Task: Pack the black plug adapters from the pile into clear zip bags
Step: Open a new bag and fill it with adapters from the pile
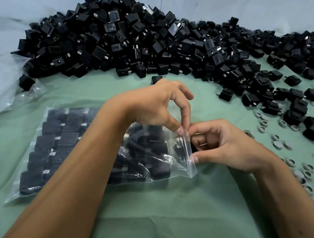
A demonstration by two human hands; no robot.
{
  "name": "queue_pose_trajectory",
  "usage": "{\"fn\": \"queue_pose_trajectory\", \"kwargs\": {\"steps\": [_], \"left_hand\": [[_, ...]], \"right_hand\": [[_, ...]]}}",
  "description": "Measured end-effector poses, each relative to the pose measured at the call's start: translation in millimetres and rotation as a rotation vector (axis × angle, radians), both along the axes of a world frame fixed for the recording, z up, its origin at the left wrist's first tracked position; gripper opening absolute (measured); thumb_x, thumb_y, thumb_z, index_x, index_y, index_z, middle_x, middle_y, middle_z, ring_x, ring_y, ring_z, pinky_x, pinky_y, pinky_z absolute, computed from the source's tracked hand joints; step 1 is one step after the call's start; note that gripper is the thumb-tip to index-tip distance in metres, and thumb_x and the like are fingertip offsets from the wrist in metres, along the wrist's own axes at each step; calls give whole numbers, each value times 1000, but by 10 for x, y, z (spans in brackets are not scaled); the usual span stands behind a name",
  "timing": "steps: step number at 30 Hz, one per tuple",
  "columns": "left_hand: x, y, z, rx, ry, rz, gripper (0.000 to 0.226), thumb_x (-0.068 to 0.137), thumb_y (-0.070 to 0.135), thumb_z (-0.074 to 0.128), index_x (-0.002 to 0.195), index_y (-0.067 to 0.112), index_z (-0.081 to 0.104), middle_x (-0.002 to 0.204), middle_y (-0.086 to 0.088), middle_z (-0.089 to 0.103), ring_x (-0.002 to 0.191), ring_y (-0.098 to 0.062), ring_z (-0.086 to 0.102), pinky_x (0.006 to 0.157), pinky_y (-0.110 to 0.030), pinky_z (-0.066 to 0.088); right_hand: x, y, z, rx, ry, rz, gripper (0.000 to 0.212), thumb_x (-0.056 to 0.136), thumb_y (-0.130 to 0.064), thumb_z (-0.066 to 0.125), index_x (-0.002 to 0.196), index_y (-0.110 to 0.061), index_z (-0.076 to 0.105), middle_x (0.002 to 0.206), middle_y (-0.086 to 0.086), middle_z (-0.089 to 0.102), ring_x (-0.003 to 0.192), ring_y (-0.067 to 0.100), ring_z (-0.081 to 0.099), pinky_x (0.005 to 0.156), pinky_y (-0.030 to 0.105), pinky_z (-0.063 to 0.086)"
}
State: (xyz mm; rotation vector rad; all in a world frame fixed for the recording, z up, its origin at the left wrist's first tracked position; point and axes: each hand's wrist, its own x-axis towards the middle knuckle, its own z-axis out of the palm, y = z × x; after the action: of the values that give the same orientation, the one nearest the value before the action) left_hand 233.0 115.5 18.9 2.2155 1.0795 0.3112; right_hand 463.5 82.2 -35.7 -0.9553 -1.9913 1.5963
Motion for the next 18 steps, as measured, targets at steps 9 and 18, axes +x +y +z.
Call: {"fn": "queue_pose_trajectory", "kwargs": {"steps": [9,18], "left_hand": [[-13,-2,25,-5,-46,-13,20,78,24,88,77,41,77,138,10,54,131,3,45,116,-37,29],[17,-1,6,11,-46,-6,18,78,21,89,79,36,79,136,8,56,124,9,45,101,-28,32]], "right_hand": [[-78,-23,-42,-91,14,122,44,90,5,74,132,-6,68,125,12,73,118,27,70,95,29,56],[-123,-50,-26,-100,-14,92,41,85,7,77,124,-2,70,115,18,76,101,24,74,84,24,57]]}}
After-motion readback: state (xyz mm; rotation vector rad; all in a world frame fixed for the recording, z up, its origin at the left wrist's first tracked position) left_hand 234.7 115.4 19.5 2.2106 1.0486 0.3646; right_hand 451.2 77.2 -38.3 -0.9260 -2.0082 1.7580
